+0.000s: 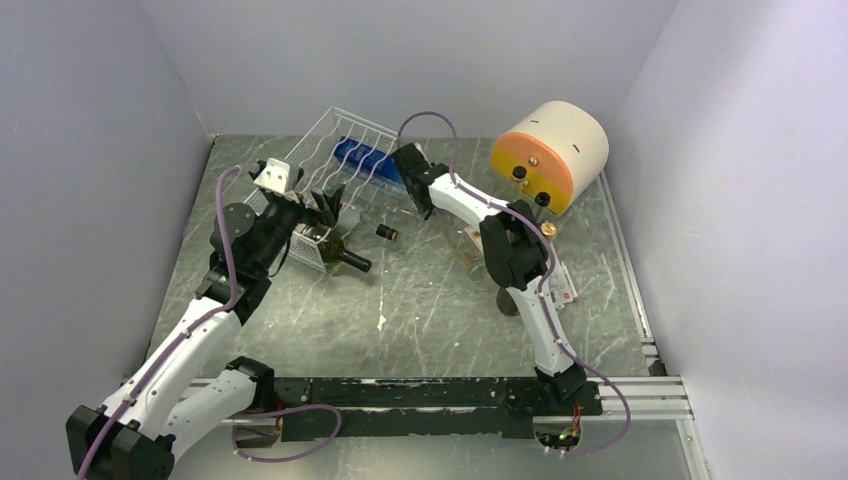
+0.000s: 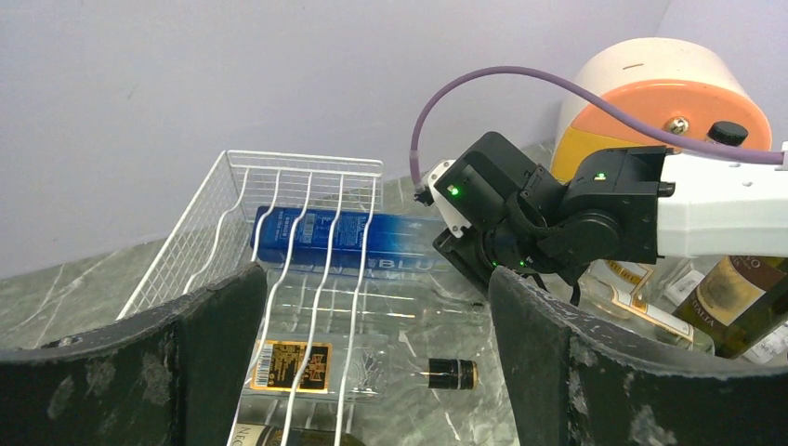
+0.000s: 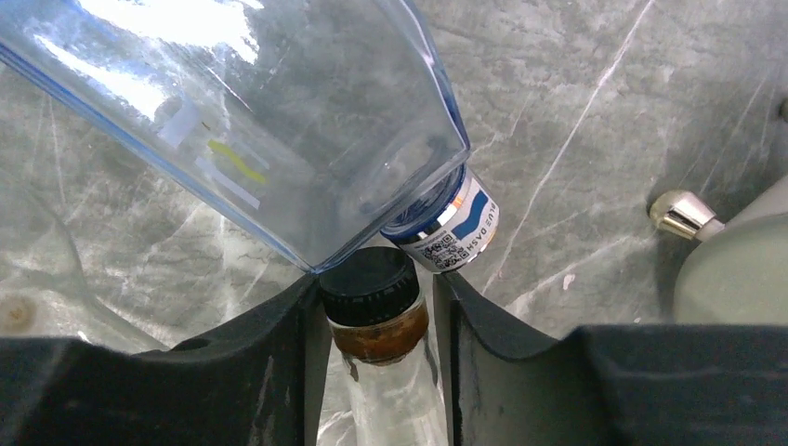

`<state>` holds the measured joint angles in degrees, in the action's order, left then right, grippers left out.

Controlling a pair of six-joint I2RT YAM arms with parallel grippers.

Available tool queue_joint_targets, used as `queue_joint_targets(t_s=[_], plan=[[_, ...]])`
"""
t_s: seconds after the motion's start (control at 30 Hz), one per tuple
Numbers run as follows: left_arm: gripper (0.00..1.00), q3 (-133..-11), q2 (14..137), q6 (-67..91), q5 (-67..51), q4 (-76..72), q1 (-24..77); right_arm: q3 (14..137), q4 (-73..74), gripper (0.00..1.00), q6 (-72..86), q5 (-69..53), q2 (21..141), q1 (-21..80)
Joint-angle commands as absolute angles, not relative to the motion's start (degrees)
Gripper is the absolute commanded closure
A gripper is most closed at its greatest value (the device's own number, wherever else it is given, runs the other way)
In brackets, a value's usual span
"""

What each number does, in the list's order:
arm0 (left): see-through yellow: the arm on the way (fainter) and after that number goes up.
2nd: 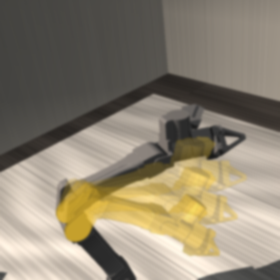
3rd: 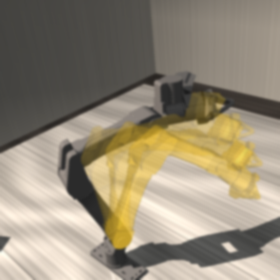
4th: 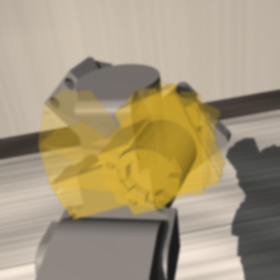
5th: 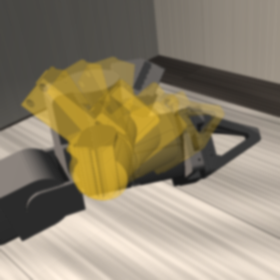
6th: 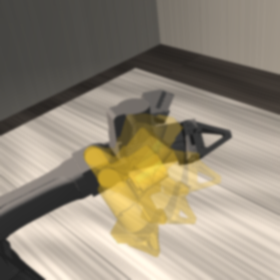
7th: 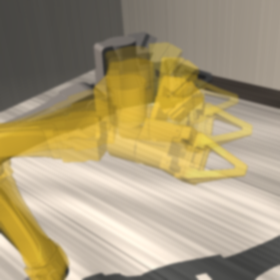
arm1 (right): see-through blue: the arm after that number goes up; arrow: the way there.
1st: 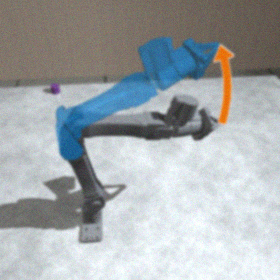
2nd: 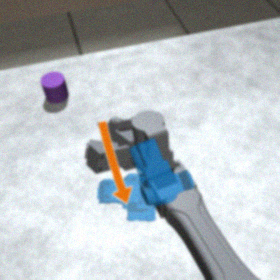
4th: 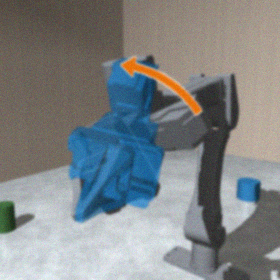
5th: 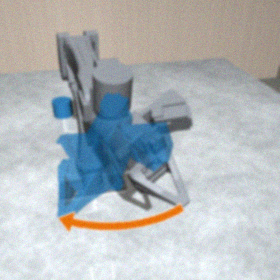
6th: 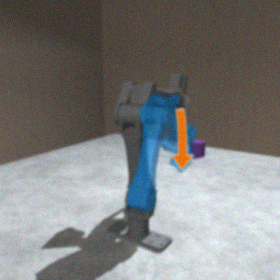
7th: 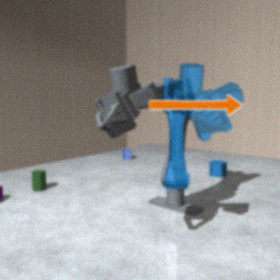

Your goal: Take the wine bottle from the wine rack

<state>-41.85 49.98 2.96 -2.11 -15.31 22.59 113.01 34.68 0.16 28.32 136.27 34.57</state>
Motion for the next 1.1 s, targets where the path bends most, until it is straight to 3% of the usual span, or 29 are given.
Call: queue_joint_targets(t_s=[0.0,0.2,0.47,0.63,0.8,1.07], plan=[[0.07,-43.25,49.30,2.37,-1.50,-17.14,22.59,114.16,35.10,0.59,0.23,29.05,135.91,34.68],[0.07,-43.24,49.33,2.13,-1.11,-17.14,22.58,111.65,33.28,0.83,0.95,28.53,128.39,35.94],[0.08,-43.22,49.61,1.85,-0.39,-17.06,22.59,105.86,31.01,1.00,3.44,27.95,115.21,38.91],[0.08,-42.92,49.47,1.67,0.04,-17.14,22.53,93.49,22.63,1.00,5.88,26.92,103.32,39.85],[0.08,-42.76,49.80,1.57,0.24,-17.28,22.55,73.67,1.74,1.00,4.63,26.83,90.25,39.89],[0.09,-42.67,49.84,1.15,0.85,-17.40,22.50,60.25,-19.64,1.00,1.44,33.33,83.26,40.12]])
